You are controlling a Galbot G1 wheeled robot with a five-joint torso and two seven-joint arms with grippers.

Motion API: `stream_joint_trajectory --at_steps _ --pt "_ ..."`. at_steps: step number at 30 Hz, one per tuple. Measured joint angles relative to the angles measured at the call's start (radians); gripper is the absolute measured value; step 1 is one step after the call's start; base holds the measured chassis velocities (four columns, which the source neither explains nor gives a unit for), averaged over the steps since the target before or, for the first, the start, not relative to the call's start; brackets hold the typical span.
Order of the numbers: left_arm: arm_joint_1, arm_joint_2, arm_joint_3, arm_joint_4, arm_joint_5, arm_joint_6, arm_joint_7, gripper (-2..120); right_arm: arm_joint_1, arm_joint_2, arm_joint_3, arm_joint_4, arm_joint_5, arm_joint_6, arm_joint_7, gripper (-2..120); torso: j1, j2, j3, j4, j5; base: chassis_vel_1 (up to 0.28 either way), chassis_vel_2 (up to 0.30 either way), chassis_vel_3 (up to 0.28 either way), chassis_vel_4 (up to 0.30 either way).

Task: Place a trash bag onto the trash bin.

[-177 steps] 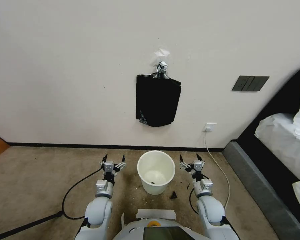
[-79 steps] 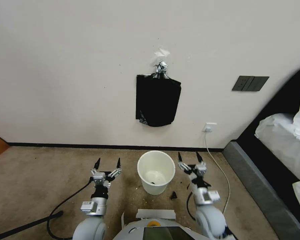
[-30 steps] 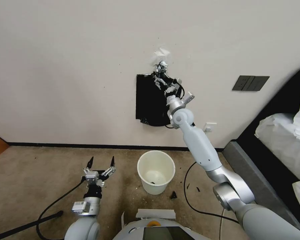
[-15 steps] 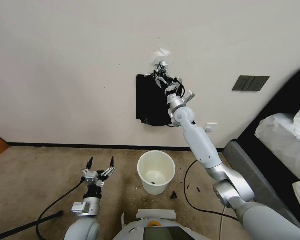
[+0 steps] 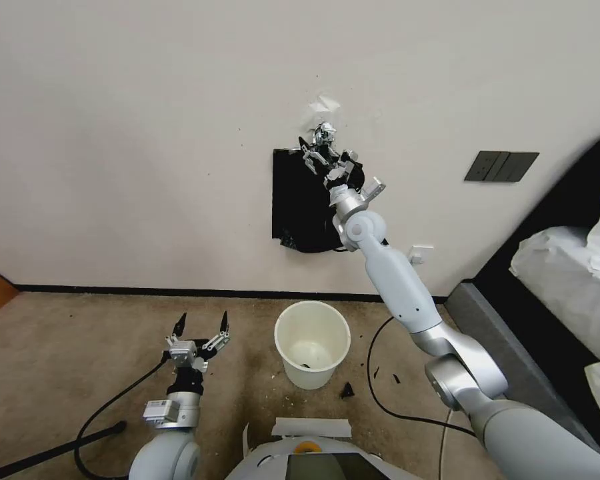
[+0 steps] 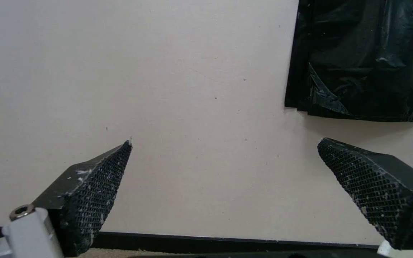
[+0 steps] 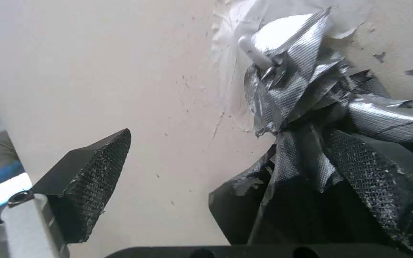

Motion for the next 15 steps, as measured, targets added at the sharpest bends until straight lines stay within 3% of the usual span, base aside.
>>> stream_joint_trajectory --at_steps 9,10,14,15 --pt "-0.008 0.011 0.002 0.006 -0.011 0.005 -0.001 100 0.007 0.001 0.007 -0.031 0.004 -0.006 -0.013 95 0.000 0.000 0.000 0.0000 0.0000 0.000 0.000 0.000 0.000" --pt "-0.010 0.011 0.002 0.006 -0.013 0.006 -0.002 100 0.011 0.004 0.009 -0.033 0.006 -0.006 -0.014 87 0.000 0.000 0.000 0.0000 0.0000 0.000 0.000 0.000 0.000" --pt "-0.011 0.012 0.002 0.006 -0.014 0.006 -0.002 100 0.015 0.008 0.010 -0.036 0.008 -0.006 -0.017 82 0.000 0.000 0.000 0.0000 0.0000 0.000 0.000 0.000 0.000" --pt "-0.012 0.013 0.002 0.006 -0.014 0.007 -0.003 100 0.019 0.014 0.011 -0.040 0.008 -0.007 -0.020 70 0.000 0.000 0.000 0.0001 0.0000 0.000 0.000 0.000 0.000"
